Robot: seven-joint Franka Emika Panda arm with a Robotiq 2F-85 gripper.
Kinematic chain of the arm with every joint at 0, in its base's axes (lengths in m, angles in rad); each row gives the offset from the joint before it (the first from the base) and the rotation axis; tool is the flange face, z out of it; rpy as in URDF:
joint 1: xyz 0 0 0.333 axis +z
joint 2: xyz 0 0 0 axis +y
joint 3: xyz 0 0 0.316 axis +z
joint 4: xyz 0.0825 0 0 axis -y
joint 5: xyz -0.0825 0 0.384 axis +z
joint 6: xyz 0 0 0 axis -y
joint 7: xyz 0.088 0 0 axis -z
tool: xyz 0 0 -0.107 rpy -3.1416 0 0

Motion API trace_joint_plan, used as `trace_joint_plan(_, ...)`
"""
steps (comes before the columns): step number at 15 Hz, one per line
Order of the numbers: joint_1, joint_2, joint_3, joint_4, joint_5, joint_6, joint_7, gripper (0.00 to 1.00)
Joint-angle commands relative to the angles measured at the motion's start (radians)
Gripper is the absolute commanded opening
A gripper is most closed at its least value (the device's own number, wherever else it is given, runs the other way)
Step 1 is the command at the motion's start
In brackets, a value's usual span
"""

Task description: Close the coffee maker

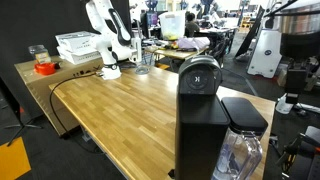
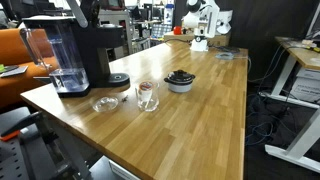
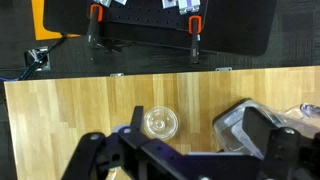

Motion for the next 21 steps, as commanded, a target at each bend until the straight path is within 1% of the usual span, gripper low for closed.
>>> trace_joint_plan(1,0.015,0.003,-0.013,0.002,-0.006,-0.002,0.006,1.0)
trace_joint_plan(13,0.018,0.002,-0.016,0.0,-0.002,0.0,0.001,1.0)
trace_joint_plan(17,0.03,-0.009,-0.041,-0.002,0.033,0.046,-0.03,1.0)
trace_joint_plan(21,0.034,-0.021,-0.079,0.003,0.084,0.101,-0.082,1.0)
